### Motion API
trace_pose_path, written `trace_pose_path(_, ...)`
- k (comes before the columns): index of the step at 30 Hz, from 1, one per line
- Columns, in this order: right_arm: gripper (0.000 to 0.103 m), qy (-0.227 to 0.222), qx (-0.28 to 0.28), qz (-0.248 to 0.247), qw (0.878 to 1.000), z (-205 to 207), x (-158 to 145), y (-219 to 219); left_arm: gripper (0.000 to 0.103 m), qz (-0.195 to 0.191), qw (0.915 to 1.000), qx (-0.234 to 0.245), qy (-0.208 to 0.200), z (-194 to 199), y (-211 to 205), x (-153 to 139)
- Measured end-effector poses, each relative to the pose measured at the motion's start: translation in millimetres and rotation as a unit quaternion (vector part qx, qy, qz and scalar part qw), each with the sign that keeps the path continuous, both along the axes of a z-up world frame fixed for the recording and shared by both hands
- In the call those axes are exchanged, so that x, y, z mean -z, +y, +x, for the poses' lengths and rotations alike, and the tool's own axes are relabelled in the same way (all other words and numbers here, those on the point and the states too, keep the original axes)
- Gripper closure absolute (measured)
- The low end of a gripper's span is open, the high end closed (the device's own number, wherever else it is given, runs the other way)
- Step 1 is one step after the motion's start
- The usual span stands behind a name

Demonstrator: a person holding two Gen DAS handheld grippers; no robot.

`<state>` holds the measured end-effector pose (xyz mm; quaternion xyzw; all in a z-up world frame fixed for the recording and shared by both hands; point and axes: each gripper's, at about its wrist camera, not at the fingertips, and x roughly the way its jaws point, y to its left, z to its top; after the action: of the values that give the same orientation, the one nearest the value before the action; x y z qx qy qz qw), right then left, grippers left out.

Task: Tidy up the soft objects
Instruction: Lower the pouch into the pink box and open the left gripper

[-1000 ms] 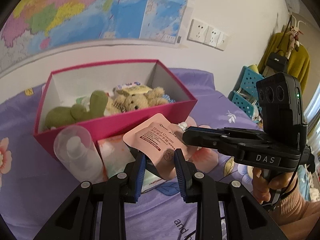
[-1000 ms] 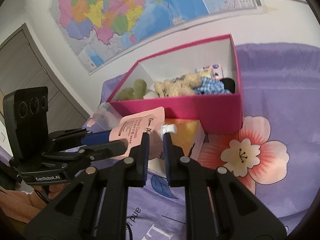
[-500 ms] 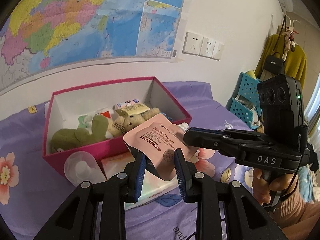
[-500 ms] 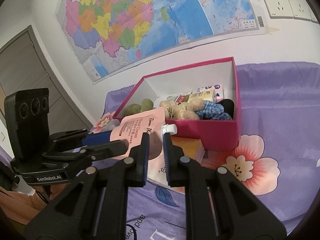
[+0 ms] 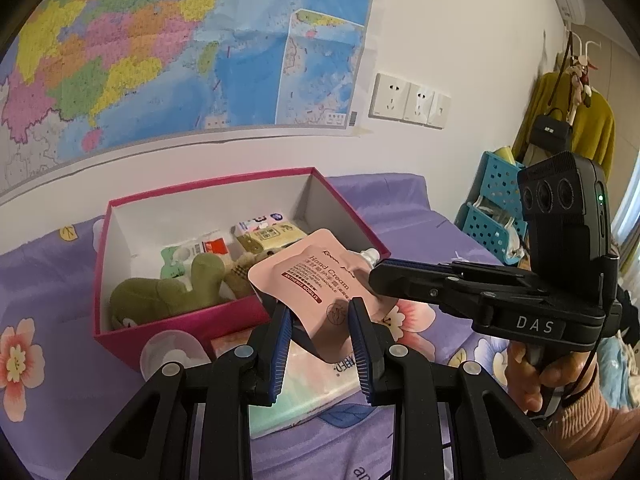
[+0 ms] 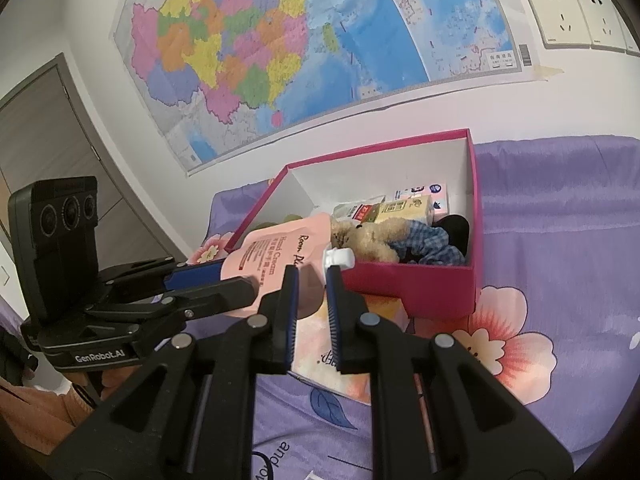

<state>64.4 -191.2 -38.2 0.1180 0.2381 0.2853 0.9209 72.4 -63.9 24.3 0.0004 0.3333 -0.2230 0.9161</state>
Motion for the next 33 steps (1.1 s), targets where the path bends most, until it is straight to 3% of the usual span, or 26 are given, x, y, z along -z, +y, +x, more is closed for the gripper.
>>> trace_pose_path(33, 0.086, -0.006, 0.006, 0.009, 1.000, 19, -14, -7, 0.075, 0.001, 1.0000, -0.001, -0.009, 18, -1, -8)
